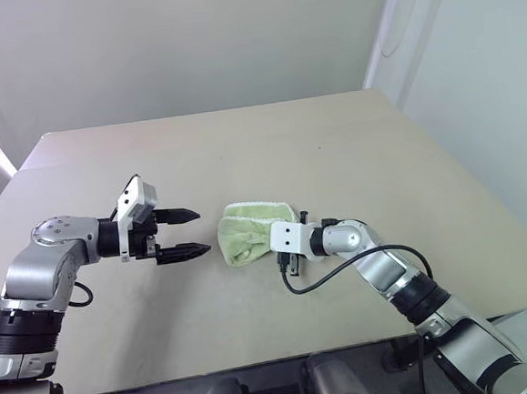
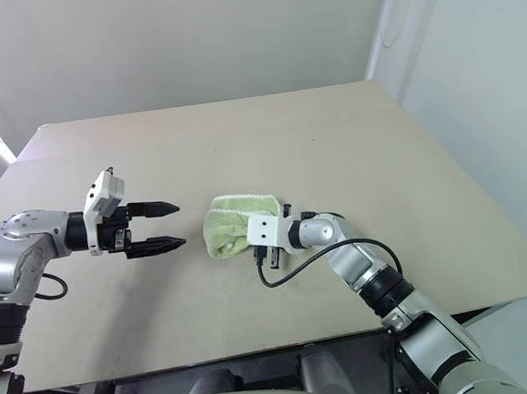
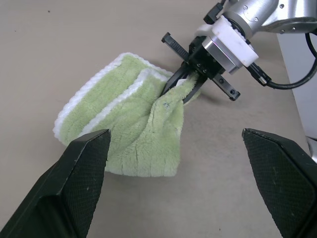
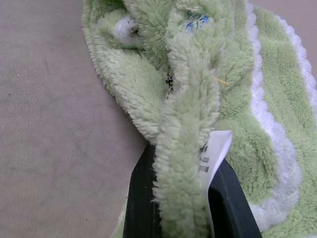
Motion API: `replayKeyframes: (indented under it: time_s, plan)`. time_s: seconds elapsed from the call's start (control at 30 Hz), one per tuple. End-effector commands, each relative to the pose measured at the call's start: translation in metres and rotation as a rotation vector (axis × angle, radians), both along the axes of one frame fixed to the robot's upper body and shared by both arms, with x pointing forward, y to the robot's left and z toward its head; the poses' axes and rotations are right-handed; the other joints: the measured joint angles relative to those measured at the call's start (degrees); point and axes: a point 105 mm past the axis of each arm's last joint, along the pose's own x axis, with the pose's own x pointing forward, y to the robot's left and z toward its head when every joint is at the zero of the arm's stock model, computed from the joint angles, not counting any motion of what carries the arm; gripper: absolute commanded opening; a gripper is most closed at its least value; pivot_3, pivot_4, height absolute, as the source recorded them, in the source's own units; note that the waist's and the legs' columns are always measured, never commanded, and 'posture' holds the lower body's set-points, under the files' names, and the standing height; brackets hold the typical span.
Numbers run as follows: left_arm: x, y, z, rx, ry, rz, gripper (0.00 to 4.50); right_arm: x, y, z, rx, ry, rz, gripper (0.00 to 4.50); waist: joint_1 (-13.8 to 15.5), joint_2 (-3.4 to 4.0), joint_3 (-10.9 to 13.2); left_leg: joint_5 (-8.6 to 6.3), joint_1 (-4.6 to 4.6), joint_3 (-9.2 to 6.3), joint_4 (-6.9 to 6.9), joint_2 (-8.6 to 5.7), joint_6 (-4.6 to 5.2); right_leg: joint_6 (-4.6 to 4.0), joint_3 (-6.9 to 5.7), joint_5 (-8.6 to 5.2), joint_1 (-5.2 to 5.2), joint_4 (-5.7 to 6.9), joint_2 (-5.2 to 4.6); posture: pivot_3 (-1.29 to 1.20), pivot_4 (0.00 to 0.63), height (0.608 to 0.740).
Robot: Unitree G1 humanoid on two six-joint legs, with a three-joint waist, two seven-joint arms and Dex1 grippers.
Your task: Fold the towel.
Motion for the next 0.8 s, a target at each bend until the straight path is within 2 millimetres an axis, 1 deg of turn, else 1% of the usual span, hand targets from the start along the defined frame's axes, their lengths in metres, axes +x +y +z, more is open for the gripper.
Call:
replayKeyframes:
  time_s: [0.03,0.07,0.13,0.17,0.27,0.37,0.4,0.5,0.57,0.63,0.67,0.73,0.8]
  plan:
    - [0.008,0.000,0.010,0.001,-0.050,0.006,4.50,0.020,-0.002,0.043,0.095,-0.101,-0.067,0.03,0.0,0.02,0.0,0.00,0.00,0.00,0.00,0.00,0.00,0.00,0.00,0.00,0.00,0.00,0.00,0.00,0.000,0.712]
    - [0.009,0.000,0.010,0.001,-0.050,0.008,4.50,0.023,-0.003,0.051,0.119,-0.114,-0.079,0.03,0.0,0.03,0.0,0.00,-0.01,0.01,0.00,0.00,0.00,0.00,0.00,0.00,0.00,0.00,0.00,0.00,0.000,0.712]
    - [0.011,0.001,0.008,0.000,-0.049,0.009,4.50,0.029,-0.005,0.075,0.189,-0.146,-0.112,0.03,0.0,0.04,0.0,0.00,-0.05,0.01,0.00,-0.01,0.00,0.00,0.01,0.00,-0.04,-0.01,-0.01,0.00,0.000,0.712]
    - [0.011,0.001,0.007,0.000,-0.046,0.010,4.50,0.034,-0.011,0.093,0.231,-0.175,-0.141,0.03,0.0,0.06,0.0,0.00,-0.08,0.01,-0.01,-0.01,0.00,0.00,0.01,0.00,-0.07,-0.01,0.00,0.00,0.000,0.712]
    - [0.012,0.002,0.004,-0.001,-0.036,0.009,4.50,0.042,-0.029,0.130,0.297,-0.238,-0.204,0.03,0.0,0.06,0.0,0.00,-0.16,0.01,-0.07,0.00,0.00,0.00,0.00,0.00,-0.16,-0.02,-0.01,0.00,0.000,0.712]
    - [0.012,0.001,0.001,0.002,-0.029,0.001,4.50,0.052,-0.058,0.156,0.284,-0.316,-0.292,0.03,0.1,0.06,0.0,0.00,-0.18,0.01,-0.12,-0.01,0.00,0.00,-0.01,-0.01,-0.17,-0.07,-0.02,0.00,0.000,0.712]
    - [0.012,-0.001,-0.001,0.003,-0.027,-0.004,4.50,0.057,-0.071,0.162,0.264,-0.347,-0.333,0.03,0.1,0.06,0.0,0.00,-0.18,0.01,-0.12,-0.01,0.00,0.00,-0.01,-0.01,-0.17,-0.08,-0.03,0.00,0.000,0.712]
    - [0.013,-0.003,-0.004,0.009,-0.027,-0.014,4.50,0.069,-0.104,0.172,0.199,-0.415,-0.441,0.03,0.1,0.06,0.0,-0.01,-0.20,0.05,-0.11,-0.02,0.00,0.01,0.01,-0.02,-0.16,-0.14,-0.06,0.00,0.000,0.712]
    - [0.014,-0.004,-0.004,0.009,-0.028,-0.022,4.50,0.072,-0.127,0.168,0.146,-0.422,-0.497,0.03,0.0,0.06,0.0,-0.01,-0.18,0.08,-0.11,-0.03,0.00,0.01,0.02,-0.02,-0.16,-0.13,-0.06,0.00,0.000,0.712]
    - [0.015,-0.006,-0.003,0.002,-0.031,-0.026,4.50,0.072,-0.140,0.158,0.112,-0.398,-0.521,0.03,0.0,0.07,0.1,-0.01,-0.16,0.07,-0.14,-0.02,0.00,0.00,0.02,-0.02,-0.17,-0.12,-0.03,0.00,0.000,0.712]
    - [0.015,-0.006,-0.003,0.003,-0.032,-0.027,4.50,0.069,-0.145,0.144,0.108,-0.360,-0.537,0.03,-0.1,0.07,0.1,-0.01,-0.16,0.07,-0.16,-0.02,0.01,0.00,0.03,-0.02,-0.17,-0.12,-0.02,0.00,0.000,0.712]
    - [0.017,-0.006,-0.005,0.009,-0.032,-0.030,4.50,0.064,-0.150,0.116,0.153,-0.266,-0.563,0.03,0.0,0.04,0.0,-0.01,-0.13,0.06,-0.21,-0.01,0.01,0.00,0.03,-0.02,-0.17,-0.12,0.01,0.00,0.000,0.712]
    - [0.017,-0.006,-0.006,0.010,-0.030,-0.033,4.50,0.059,-0.157,0.085,0.165,-0.183,-0.612,0.03,0.0,0.04,0.0,-0.01,-0.13,0.07,-0.23,0.00,0.01,0.00,0.05,-0.03,-0.17,-0.12,0.01,0.00,0.000,0.712]
